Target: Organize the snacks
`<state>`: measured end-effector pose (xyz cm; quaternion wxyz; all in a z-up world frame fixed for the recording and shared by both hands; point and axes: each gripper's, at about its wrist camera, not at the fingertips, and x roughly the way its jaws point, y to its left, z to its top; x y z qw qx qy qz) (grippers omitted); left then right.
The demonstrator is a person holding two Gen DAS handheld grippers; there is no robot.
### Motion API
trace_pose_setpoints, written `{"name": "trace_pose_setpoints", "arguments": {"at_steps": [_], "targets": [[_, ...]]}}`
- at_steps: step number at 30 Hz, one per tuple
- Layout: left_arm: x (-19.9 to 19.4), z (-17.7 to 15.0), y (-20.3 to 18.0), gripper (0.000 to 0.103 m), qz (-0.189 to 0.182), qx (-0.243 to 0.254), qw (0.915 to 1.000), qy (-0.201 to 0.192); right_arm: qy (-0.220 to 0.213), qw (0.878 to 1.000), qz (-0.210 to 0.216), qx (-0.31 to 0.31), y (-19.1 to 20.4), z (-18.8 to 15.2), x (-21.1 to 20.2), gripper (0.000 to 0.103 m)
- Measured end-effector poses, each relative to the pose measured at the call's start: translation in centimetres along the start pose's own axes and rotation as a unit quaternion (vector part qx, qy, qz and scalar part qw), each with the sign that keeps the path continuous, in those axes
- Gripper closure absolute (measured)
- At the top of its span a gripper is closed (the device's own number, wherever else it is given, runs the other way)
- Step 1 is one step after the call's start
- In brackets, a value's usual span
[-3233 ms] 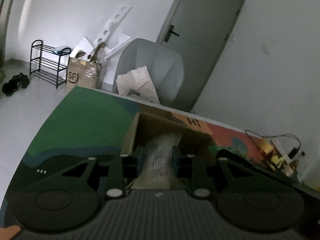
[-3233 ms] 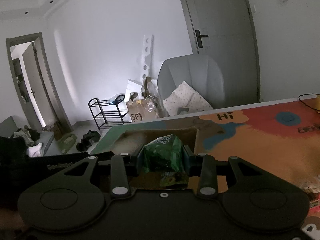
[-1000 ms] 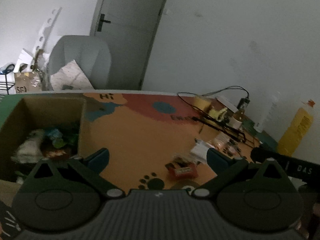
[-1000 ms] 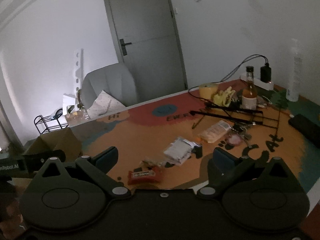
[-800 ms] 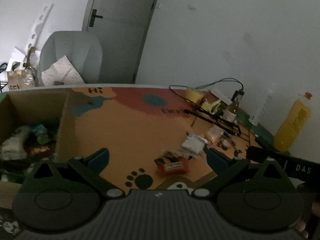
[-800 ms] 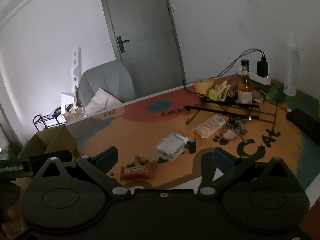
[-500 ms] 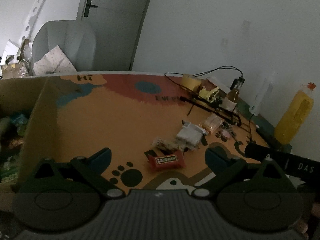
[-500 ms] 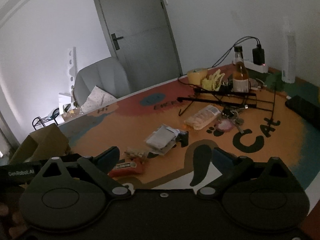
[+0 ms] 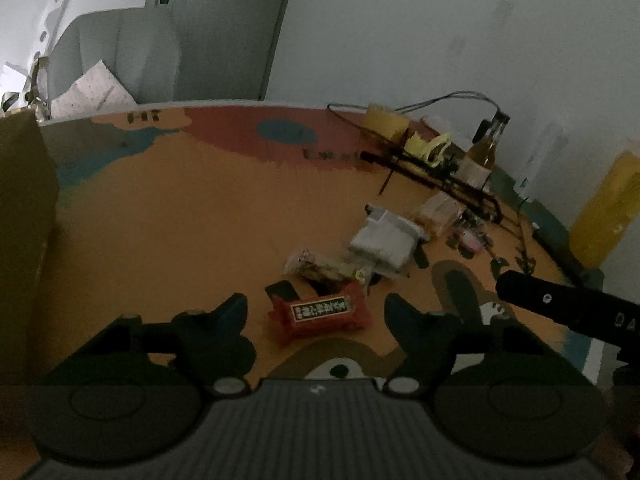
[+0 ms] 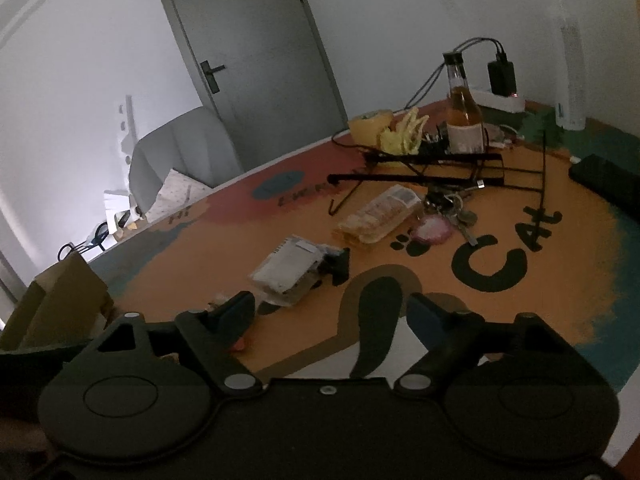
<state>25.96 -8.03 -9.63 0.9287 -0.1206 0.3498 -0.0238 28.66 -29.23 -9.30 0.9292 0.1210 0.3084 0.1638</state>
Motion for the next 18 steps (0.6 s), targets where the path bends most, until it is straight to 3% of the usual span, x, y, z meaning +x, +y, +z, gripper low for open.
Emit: {"name": "trace_pose_setpoints", "arguments": {"at_steps": [7,11,15,18], "targets": [[2.6,0.1,-0.1,0.029,0.005,-0.007,0.9998,0.02,0.009,1.0,0.004,0.013,-0.7,0.2,1.7,0.02],[3.2,-0.1,-0.9,0.029,0.018,0.012,0.9997,0.011,0.013,1.0,0.007,0.018,-0.7,0.3,2.7,0.02],[3.1,-0.1,-0.8,0.058,0.03,0.018,0.9994,0.007,0.013,1.0,0.011,0.022,-0.3,0.5,3.6,0.02],[2.8,0.1,-0.2,0.065,0.018,0.013,0.9997,0.01,0.013,1.0,0.013,0.021,0.3,0.7,4.6,0.02]]}}
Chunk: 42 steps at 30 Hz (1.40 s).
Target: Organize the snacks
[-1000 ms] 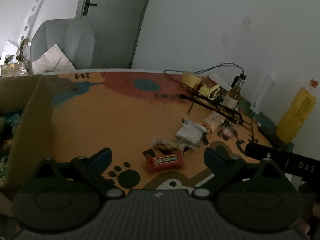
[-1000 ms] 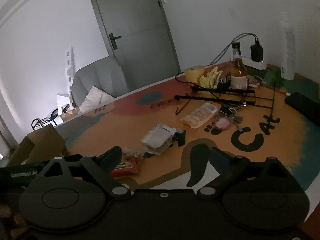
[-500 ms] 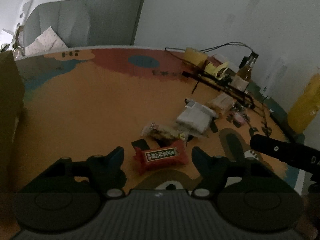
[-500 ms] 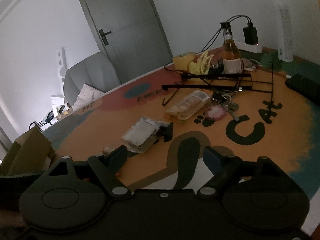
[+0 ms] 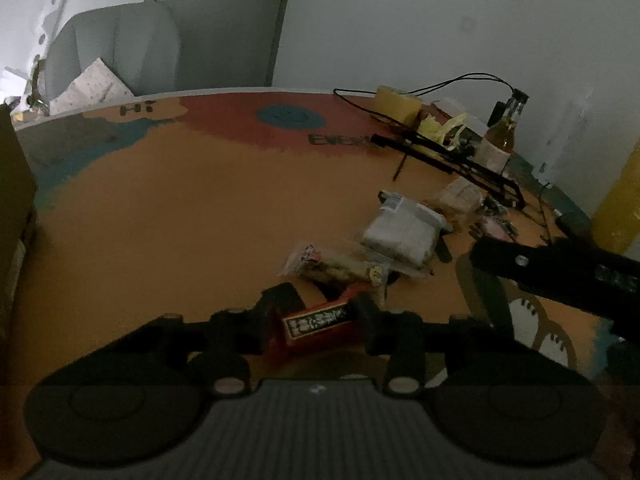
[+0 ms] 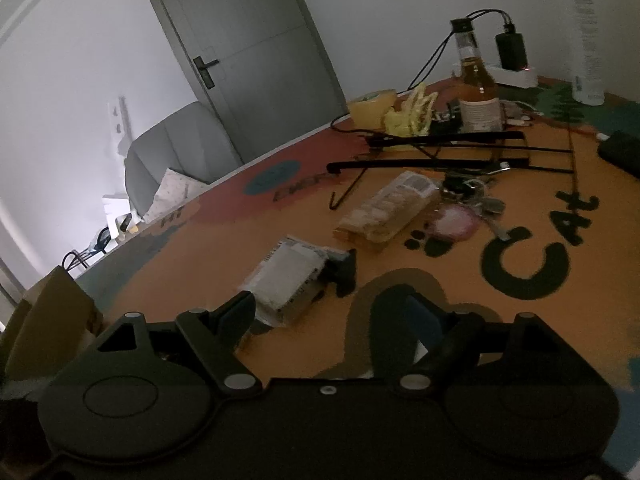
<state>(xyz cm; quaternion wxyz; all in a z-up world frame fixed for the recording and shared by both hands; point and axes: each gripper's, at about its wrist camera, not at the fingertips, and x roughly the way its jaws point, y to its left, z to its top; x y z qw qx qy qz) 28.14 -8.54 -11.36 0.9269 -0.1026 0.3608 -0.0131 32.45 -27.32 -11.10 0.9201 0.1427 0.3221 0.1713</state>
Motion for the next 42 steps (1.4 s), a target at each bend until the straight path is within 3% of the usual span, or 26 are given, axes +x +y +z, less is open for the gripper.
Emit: {"name": "trace_pose_setpoints", "arguments": {"at_steps": [8,12,24,26,28,31,33,35,38,42], "targets": [[-0.8,0.5,1.5,0.073,0.001,-0.011,0.9999,-0.007,0.006,1.0,-0.006,-0.008,1.6,0.4,2.2,0.02],[-0.9,1.0,2.7,0.087,0.003,-0.022,0.9997,-0.012,0.006,1.0,-0.012,-0.017,2.6,0.7,3.2,0.02],[-0.8,1.7,4.9,0.087,-0.007,-0.045,0.9989,-0.009,0.009,0.997,-0.066,-0.043,4.8,0.9,6.3,0.019],[-1.0,1.7,4.8,0.084,-0.005,-0.043,0.9989,-0.015,0.012,0.996,-0.072,-0.049,4.8,0.8,6.4,0.021],[-1.0,1.8,4.7,0.083,-0.006,-0.045,0.9989,-0.011,0.012,0.996,-0.074,-0.049,4.7,0.6,6.1,0.03],[-0.9,1.7,4.6,0.068,-0.008,-0.053,0.9985,-0.011,0.005,0.996,-0.081,-0.047,4.1,0.4,5.3,0.037],[-1.0,1.5,4.1,0.039,-0.006,-0.052,0.9985,-0.017,0.007,0.996,-0.078,-0.043,3.6,0.3,4.8,0.04],[-1.1,1.3,3.5,0.024,-0.002,-0.047,0.9986,-0.024,0.007,0.996,-0.081,-0.046,3.3,0.1,4.3,0.04],[-1.0,0.9,2.5,0.021,-0.008,-0.031,0.9992,-0.023,0.005,0.995,-0.083,-0.047,2.7,-0.1,3.4,0.042],[-0.3,0.2,1.8,0.021,0.01,-0.023,0.9996,-0.014,0.005,0.995,-0.083,-0.05,2.3,-0.3,2.7,0.054]]}}
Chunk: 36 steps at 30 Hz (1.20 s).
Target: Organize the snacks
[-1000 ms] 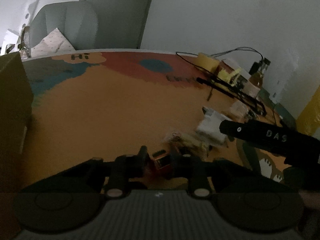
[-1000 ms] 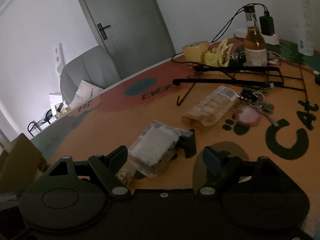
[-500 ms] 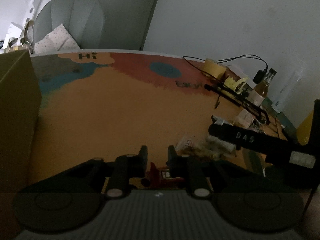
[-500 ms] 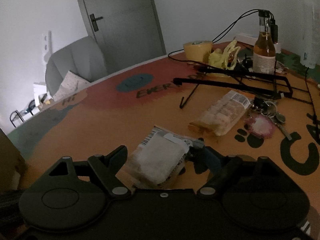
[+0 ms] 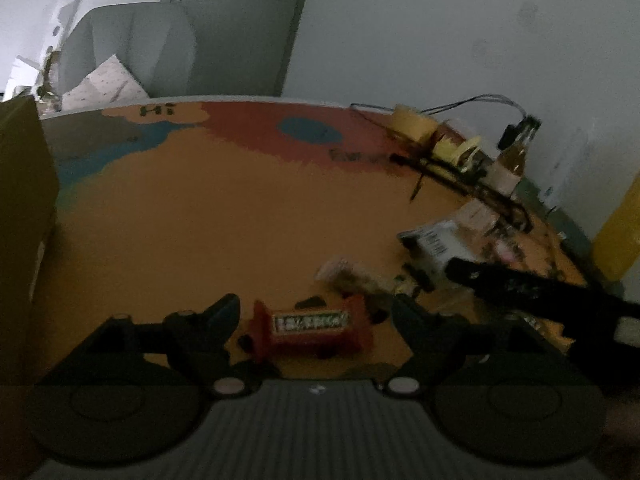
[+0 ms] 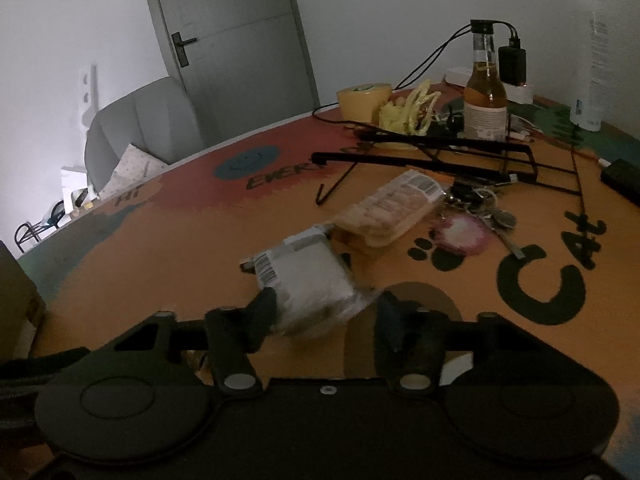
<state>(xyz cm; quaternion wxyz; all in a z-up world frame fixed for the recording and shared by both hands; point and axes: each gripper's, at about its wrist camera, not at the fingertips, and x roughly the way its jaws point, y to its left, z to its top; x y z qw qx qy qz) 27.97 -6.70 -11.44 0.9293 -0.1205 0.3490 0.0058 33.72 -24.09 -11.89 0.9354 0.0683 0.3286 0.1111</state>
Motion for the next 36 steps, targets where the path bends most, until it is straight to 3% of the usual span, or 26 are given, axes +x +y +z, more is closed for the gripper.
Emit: {"name": "trace_pose_setpoints", "arguments": {"at_steps": [5,7,10,15,18,20,23,27,29,36], "targets": [[-0.2,-1.0,-0.3,0.021,0.025,0.008,0.9996,-0.012,-0.01,1.0,0.001,-0.025,0.4,0.1,-0.1,0.047],[-0.1,-1.2,-0.4,0.021,0.033,0.014,0.9992,-0.018,-0.017,0.999,0.006,-0.033,0.5,0.3,0.1,0.03],[-0.1,-1.3,-0.5,0.027,0.049,0.028,0.9982,-0.021,-0.028,0.998,0.011,-0.054,1.0,0.7,0.5,0.018],[0.0,-0.7,0.4,0.059,0.06,0.022,0.9976,-0.025,-0.032,0.997,0.008,-0.073,1.3,1.3,1.7,0.016],[0.0,-0.4,1.3,0.064,0.05,0.01,0.9983,-0.025,-0.029,0.996,0.013,-0.078,1.4,1.3,2.2,0.016],[-0.2,-0.3,1.6,0.065,0.044,0.005,0.9987,-0.026,-0.027,0.996,0.01,-0.087,1.6,1.1,2.3,0.017],[-0.6,-0.3,1.9,0.068,0.034,-0.004,0.999,-0.028,-0.015,0.995,0.01,-0.101,1.9,0.6,2.2,0.035],[-1.3,-0.3,2.1,0.073,0.023,-0.008,0.9991,-0.035,-0.017,0.993,0.016,-0.115,2.3,-0.2,1.3,0.042],[-1.6,-0.3,2.1,0.075,0.02,-0.009,0.9991,-0.036,-0.017,0.993,0.027,-0.115,2.4,-0.3,0.7,0.057],[-3.0,-0.7,2.3,0.083,0.002,-0.015,0.999,-0.041,-0.012,0.995,0.033,-0.092,2.0,-0.9,-0.8,0.059]]}}
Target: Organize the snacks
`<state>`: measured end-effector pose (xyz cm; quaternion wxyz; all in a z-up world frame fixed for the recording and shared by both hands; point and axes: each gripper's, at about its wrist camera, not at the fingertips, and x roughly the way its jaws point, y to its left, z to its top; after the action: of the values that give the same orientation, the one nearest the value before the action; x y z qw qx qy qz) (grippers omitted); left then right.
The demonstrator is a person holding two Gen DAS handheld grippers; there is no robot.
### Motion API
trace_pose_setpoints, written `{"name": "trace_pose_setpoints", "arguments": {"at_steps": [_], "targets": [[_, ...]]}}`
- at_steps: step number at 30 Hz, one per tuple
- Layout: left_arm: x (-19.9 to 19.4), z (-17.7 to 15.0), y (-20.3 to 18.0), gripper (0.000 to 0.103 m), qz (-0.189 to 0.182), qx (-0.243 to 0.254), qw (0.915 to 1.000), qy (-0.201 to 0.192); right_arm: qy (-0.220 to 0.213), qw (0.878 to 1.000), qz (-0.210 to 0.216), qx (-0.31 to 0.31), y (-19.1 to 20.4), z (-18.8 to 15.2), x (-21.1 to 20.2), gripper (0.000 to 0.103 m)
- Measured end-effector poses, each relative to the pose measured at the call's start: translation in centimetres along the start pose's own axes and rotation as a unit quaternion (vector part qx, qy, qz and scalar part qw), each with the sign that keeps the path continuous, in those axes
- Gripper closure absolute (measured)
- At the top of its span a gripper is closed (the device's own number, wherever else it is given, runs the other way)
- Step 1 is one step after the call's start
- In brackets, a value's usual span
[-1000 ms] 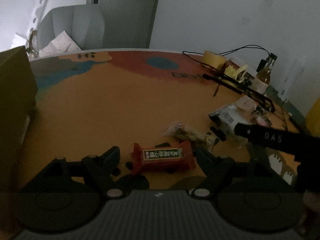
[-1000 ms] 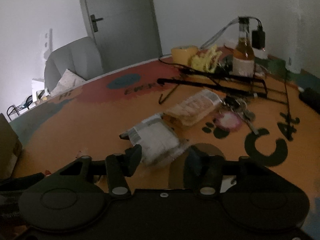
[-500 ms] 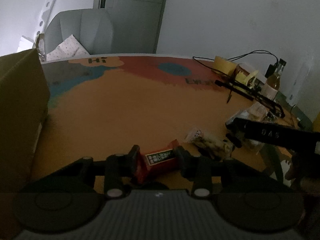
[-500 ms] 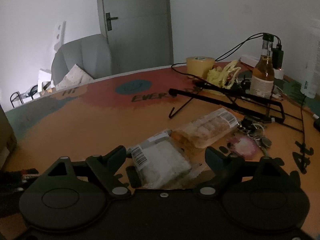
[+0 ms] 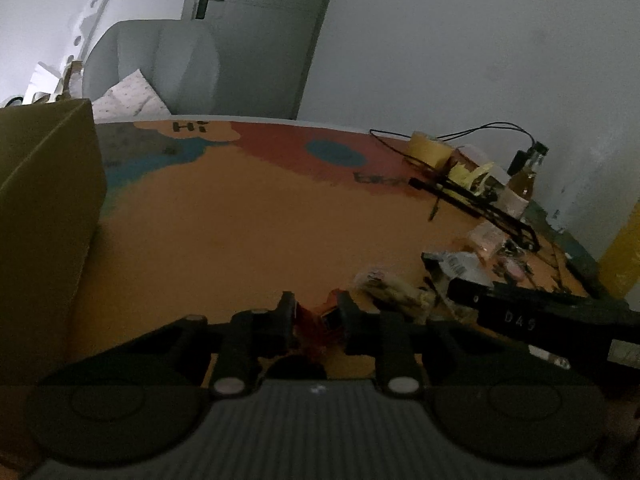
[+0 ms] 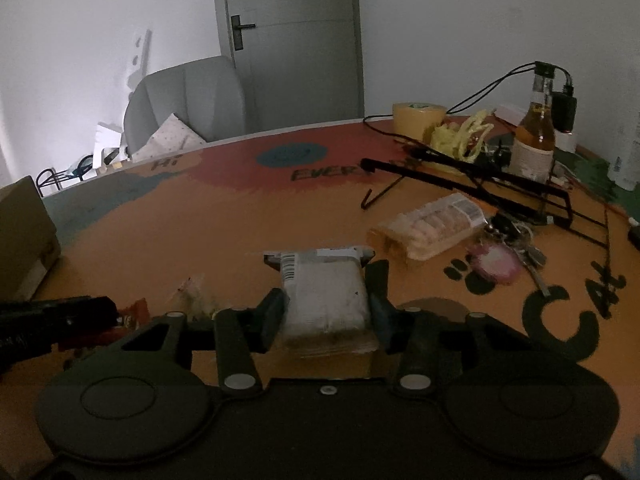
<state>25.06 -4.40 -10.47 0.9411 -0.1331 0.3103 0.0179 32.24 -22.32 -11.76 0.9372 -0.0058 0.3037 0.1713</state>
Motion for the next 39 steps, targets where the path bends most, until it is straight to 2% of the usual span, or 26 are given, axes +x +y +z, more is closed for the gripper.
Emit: {"name": "trace_pose_setpoints", "arguments": {"at_steps": [5,10,13,14,15,19,22,25,27,29,33,39], "targets": [[-0.6,-0.7,0.0,0.084,-0.016,0.004,0.9997,0.017,0.004,1.0,0.003,0.007,0.1,-0.7,-1.1,0.059],[-0.9,-1.4,-0.3,0.076,-0.027,0.014,0.9992,0.025,0.006,1.0,0.007,0.021,0.0,-1.2,-2.0,0.058],[-1.1,-1.5,-0.4,0.062,-0.023,0.015,0.9995,0.019,0.009,1.0,0.011,0.024,0.0,-1.4,-2.2,0.058],[-1.1,-1.5,-0.4,0.054,-0.019,0.014,0.9996,0.016,0.009,1.0,0.009,0.024,0.1,-1.4,-2.2,0.058],[-1.0,-1.5,-0.4,0.049,-0.015,0.013,0.9997,0.014,0.009,1.0,0.005,0.022,0.1,-1.5,-2.2,0.058],[-0.4,-1.8,-1.0,0.049,-0.012,0.02,0.9996,0.013,0.006,1.0,0.001,0.017,0.3,-1.4,-1.9,0.057],[0.0,-2.2,-1.2,0.05,-0.001,0.024,0.9995,0.02,-0.001,1.0,-0.006,0.009,0.5,-1.3,-1.7,0.052],[0.0,-2.4,-1.5,0.055,0.013,0.038,0.9991,0.017,0.005,1.0,-0.01,-0.001,0.8,-1.4,-1.2,0.051],[0.0,-2.5,-1.6,0.07,0.022,0.045,0.9986,0.016,0.008,1.0,-0.009,0.0,0.9,-1.7,-1.0,0.051],[0.0,-2.5,-1.4,0.084,0.029,0.048,0.9982,0.017,0.005,1.0,-0.012,-0.008,1.1,-1.8,-1.2,0.056],[-0.3,-2.2,-0.9,0.085,0.017,0.036,0.999,0.022,0.006,1.0,-0.001,0.0,1.2,-1.7,-1.7,0.058],[-2.3,-1.5,-1.0,0.085,0.005,0.029,0.9996,-0.002,-0.017,1.0,0.01,0.004,2.0,-0.8,-3.5,0.058]]}}
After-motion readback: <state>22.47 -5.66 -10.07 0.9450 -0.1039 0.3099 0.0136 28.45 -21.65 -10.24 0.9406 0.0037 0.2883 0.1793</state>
